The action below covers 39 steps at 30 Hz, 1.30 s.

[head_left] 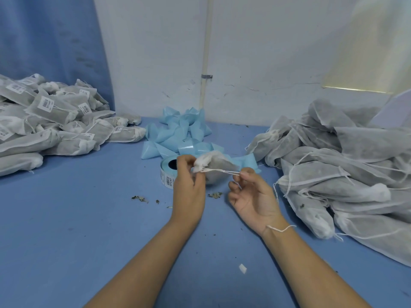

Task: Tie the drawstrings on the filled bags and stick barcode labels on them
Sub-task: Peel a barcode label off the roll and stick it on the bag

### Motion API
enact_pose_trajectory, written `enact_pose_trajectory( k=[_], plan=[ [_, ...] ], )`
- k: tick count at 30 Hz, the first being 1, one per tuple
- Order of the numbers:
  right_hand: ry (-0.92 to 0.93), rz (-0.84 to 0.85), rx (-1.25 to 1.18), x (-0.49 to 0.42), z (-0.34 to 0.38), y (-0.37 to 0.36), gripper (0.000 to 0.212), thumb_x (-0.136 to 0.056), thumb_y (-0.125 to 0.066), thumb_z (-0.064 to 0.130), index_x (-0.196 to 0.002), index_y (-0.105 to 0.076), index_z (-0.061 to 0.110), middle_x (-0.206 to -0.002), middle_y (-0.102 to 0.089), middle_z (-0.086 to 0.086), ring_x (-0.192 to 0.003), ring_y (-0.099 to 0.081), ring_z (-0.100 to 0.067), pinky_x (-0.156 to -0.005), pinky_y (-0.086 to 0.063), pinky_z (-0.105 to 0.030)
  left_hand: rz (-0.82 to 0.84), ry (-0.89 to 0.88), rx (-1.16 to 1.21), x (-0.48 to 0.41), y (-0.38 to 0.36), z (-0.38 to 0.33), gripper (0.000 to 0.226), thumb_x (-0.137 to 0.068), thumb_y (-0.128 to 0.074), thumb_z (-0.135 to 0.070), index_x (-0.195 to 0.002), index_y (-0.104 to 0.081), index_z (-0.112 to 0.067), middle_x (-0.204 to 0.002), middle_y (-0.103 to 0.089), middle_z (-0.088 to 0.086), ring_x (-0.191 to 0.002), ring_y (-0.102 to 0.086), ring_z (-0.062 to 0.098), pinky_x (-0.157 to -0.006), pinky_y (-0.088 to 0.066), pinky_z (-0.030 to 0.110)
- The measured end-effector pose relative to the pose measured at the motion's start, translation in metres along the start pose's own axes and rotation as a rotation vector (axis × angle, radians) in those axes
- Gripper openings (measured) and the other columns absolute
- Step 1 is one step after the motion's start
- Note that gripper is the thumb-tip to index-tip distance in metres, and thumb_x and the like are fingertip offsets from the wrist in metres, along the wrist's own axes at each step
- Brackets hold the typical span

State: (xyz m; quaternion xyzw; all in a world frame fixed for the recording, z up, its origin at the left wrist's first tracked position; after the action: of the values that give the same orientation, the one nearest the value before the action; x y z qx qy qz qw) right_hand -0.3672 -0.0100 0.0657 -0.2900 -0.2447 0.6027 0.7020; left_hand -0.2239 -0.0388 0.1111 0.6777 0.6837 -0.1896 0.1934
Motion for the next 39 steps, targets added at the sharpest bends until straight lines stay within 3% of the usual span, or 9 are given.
enact_pose_trajectory(
  k=[3, 6, 10, 17, 20, 23, 25, 29, 39],
  plan=[
    [0.115, -0.117, 0.195, -0.001, 0.007, 0.008, 0.018, -0.064, -0.067, 0.011, -0.070, -0.052, 0.018, -0.068, -0.057, 0.006, -0.064, -0.049, -0.009, -0.060, -0.035, -0.021, -0.093, 0.065, 0.142, -0.005, 0.007, 0.005, 0.027, -0.098, -0.044, -0.010, -0.099, -0.049, -0.037, -0.085, -0.061, -0.028, -0.075, -0.056, -0.004, -0.066, -0.043, 0.010],
    [0.205, -0.168, 0.294, 0.001, 0.009, 0.009, 0.018, -0.072, -0.069, 0.005, -0.068, -0.058, 0.019, -0.071, -0.062, 0.008, -0.069, -0.058, -0.004, -0.072, -0.042, -0.021, -0.158, 0.144, 0.222, -0.005, 0.011, 0.014, 0.016, -0.099, -0.047, -0.021, -0.097, -0.055, -0.034, -0.089, -0.066, -0.011, -0.083, -0.061, 0.012, -0.076, -0.053, 0.033],
    [0.233, -0.188, 0.353, 0.001, 0.009, 0.009, 0.023, -0.082, -0.067, 0.002, -0.067, -0.061, 0.019, -0.073, -0.062, 0.004, -0.074, -0.059, -0.011, -0.071, -0.049, -0.024, -0.163, 0.286, 0.236, -0.005, 0.007, 0.024, 0.023, -0.098, -0.042, -0.015, -0.087, -0.060, -0.024, -0.082, -0.064, -0.004, -0.085, -0.062, 0.020, -0.088, -0.052, 0.051],
    [0.233, -0.241, 0.270, 0.000, 0.008, 0.017, 0.018, -0.088, -0.062, 0.003, -0.076, -0.055, 0.014, -0.085, -0.061, -0.006, -0.081, -0.061, -0.018, -0.072, -0.053, -0.029, 0.085, 0.350, 0.494, -0.001, -0.023, 0.025, 0.018, -0.093, -0.046, -0.012, -0.100, -0.062, -0.018, -0.092, -0.070, -0.002, -0.090, -0.066, 0.016, -0.072, -0.054, 0.024],
    [0.228, -0.235, 0.260, 0.000, 0.007, 0.017, 0.015, -0.089, -0.060, 0.003, -0.078, -0.053, 0.011, -0.087, -0.061, -0.011, -0.078, -0.062, -0.020, -0.073, -0.054, -0.033, 0.146, 0.327, 0.432, 0.006, -0.032, 0.023, 0.027, -0.085, -0.060, -0.016, -0.111, -0.053, -0.014, -0.101, -0.066, 0.005, -0.093, -0.065, 0.021, -0.074, -0.055, 0.036],
    [0.236, -0.201, 0.295, 0.000, 0.006, 0.012, 0.012, -0.088, -0.060, 0.002, -0.081, -0.054, 0.009, -0.088, -0.059, -0.014, -0.082, -0.060, -0.024, -0.070, -0.056, -0.032, 0.114, 0.302, 0.378, 0.009, -0.033, 0.023, 0.030, -0.088, -0.066, -0.014, -0.110, -0.046, -0.016, -0.095, -0.065, 0.001, -0.079, -0.067, 0.006, -0.060, -0.054, 0.023],
    [0.242, -0.185, 0.330, 0.001, 0.005, 0.009, 0.012, -0.088, -0.062, 0.002, -0.080, -0.055, 0.009, -0.085, -0.060, -0.013, -0.082, -0.061, -0.024, -0.070, -0.056, -0.032, 0.076, 0.285, 0.365, 0.007, -0.028, 0.023, 0.030, -0.088, -0.065, -0.015, -0.109, -0.045, -0.019, -0.097, -0.064, -0.003, -0.080, -0.065, -0.002, -0.062, -0.052, 0.015],
    [0.249, -0.171, 0.387, 0.002, 0.004, 0.006, 0.013, -0.087, -0.063, 0.001, -0.077, -0.058, 0.009, -0.079, -0.062, -0.010, -0.077, -0.063, -0.020, -0.070, -0.058, -0.031, 0.026, 0.301, 0.335, 0.004, -0.020, 0.028, 0.026, -0.090, -0.063, -0.016, -0.104, -0.044, -0.027, -0.104, -0.063, -0.003, -0.092, -0.064, 0.005, -0.072, -0.050, 0.015],
    [0.205, -0.153, 0.425, 0.000, 0.001, 0.005, 0.011, -0.087, -0.063, 0.002, -0.078, -0.058, 0.008, -0.079, -0.062, -0.008, -0.075, -0.062, -0.019, -0.065, -0.056, -0.025, -0.008, 0.370, 0.462, 0.004, -0.017, 0.034, 0.011, -0.089, -0.064, -0.012, -0.096, -0.061, -0.020, -0.085, -0.073, -0.007, -0.083, -0.069, 0.006, -0.068, -0.053, 0.016]
  ],
)
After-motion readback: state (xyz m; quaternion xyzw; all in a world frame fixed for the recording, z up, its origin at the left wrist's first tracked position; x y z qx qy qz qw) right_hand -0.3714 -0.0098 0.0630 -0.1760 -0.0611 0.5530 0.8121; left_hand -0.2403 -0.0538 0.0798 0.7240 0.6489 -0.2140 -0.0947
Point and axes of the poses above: each hand's wrist, its own x-axis away from the middle knuckle, its own y-axis out of the back of the hand, z = x × y, the point moved 10 cm from there along -x, towards the middle knuckle
